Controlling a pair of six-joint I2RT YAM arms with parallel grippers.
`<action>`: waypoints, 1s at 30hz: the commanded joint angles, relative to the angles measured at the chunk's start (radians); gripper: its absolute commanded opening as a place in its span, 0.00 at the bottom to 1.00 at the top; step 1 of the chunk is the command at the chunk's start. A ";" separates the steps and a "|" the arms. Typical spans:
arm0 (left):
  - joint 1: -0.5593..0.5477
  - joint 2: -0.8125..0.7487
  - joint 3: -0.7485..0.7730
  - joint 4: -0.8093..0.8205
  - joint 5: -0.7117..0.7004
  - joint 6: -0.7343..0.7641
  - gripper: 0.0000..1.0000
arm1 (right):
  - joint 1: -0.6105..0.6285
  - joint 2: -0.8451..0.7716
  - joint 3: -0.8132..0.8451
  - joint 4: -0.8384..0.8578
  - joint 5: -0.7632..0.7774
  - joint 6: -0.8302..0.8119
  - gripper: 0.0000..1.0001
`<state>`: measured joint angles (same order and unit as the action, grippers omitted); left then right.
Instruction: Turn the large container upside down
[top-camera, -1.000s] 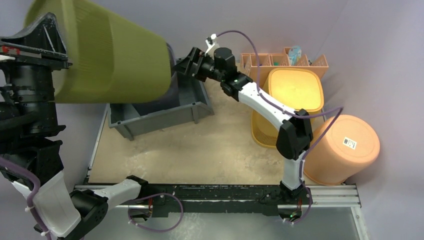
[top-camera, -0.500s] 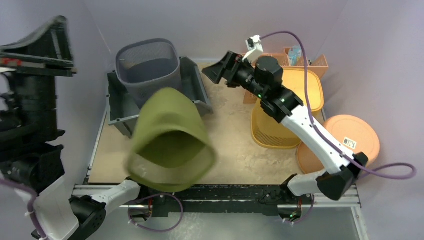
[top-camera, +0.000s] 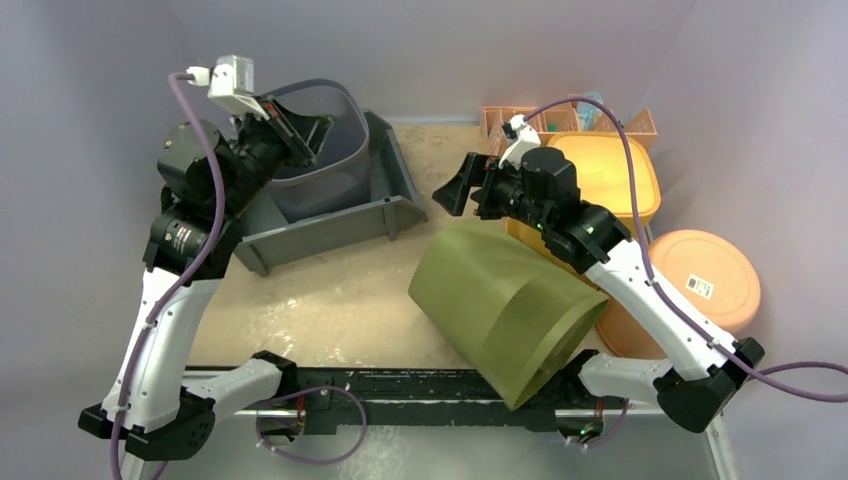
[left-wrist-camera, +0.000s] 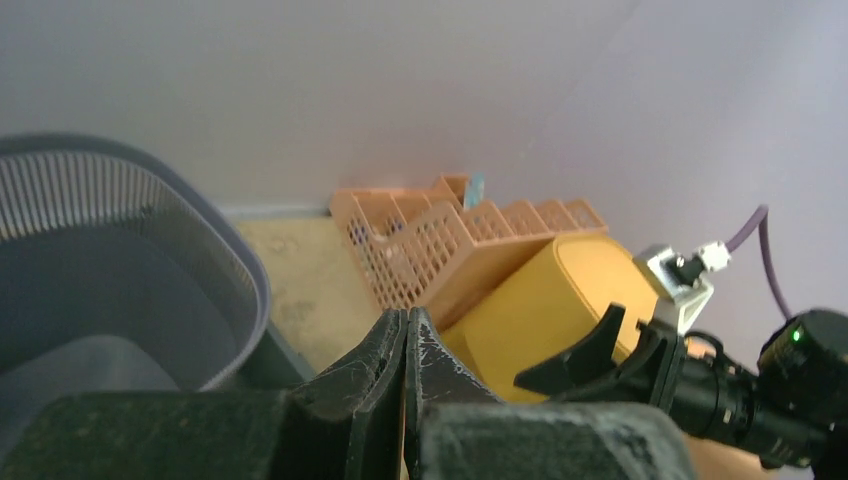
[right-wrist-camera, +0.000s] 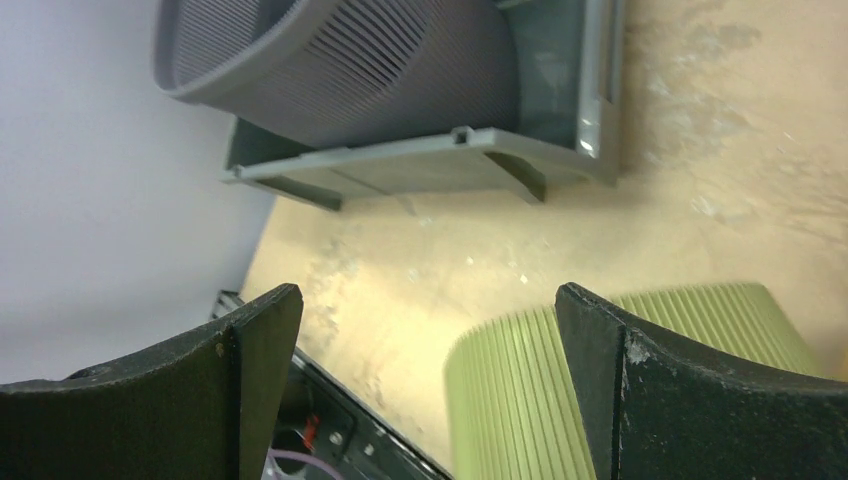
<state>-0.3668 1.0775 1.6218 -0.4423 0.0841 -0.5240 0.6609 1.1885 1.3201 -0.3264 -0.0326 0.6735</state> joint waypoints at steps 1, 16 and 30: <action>0.001 -0.046 -0.076 -0.036 0.156 -0.012 0.00 | 0.002 -0.048 0.072 -0.183 0.047 -0.117 1.00; -0.019 -0.050 -0.504 -0.076 0.316 -0.036 0.46 | 0.001 -0.230 0.173 -0.668 0.117 0.024 1.00; -0.159 -0.037 -0.699 0.144 0.426 -0.120 0.69 | 0.000 -0.383 0.093 -0.829 0.158 0.248 1.00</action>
<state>-0.4774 1.0153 0.9394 -0.4191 0.4698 -0.6357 0.6609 0.7986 1.4483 -1.1301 0.0891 0.8440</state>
